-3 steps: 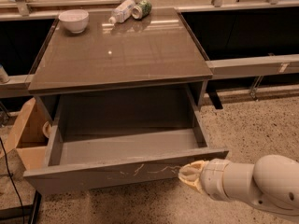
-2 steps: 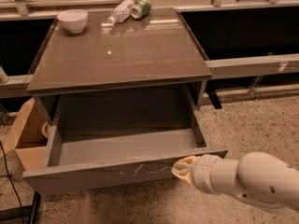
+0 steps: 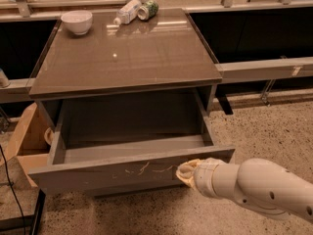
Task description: Close top drawer
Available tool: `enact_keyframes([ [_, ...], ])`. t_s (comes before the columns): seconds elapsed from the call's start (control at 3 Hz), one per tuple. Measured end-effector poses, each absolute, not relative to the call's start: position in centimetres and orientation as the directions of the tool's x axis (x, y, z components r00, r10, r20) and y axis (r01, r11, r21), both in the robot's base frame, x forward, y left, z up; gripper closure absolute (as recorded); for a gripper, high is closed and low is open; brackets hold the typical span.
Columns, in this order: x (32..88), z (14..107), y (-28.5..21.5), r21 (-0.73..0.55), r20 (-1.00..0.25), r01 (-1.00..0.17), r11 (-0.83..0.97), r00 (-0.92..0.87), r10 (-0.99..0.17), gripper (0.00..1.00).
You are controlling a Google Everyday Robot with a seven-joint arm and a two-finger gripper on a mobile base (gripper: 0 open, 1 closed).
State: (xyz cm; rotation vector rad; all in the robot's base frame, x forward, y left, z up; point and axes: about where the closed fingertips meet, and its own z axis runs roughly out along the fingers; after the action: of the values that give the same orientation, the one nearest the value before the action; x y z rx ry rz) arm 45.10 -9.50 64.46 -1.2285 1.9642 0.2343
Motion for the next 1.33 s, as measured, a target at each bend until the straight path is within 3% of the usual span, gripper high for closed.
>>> enact_keyframes([
  [0.67,47.6,64.4,-8.9,-0.287,-0.723,-0.796,0.533,-0.184,-0.665,1.00],
  [1.33,54.1,64.3,-6.8,-0.334,-0.752,-0.781,0.527,-0.116,-0.649,1.00],
])
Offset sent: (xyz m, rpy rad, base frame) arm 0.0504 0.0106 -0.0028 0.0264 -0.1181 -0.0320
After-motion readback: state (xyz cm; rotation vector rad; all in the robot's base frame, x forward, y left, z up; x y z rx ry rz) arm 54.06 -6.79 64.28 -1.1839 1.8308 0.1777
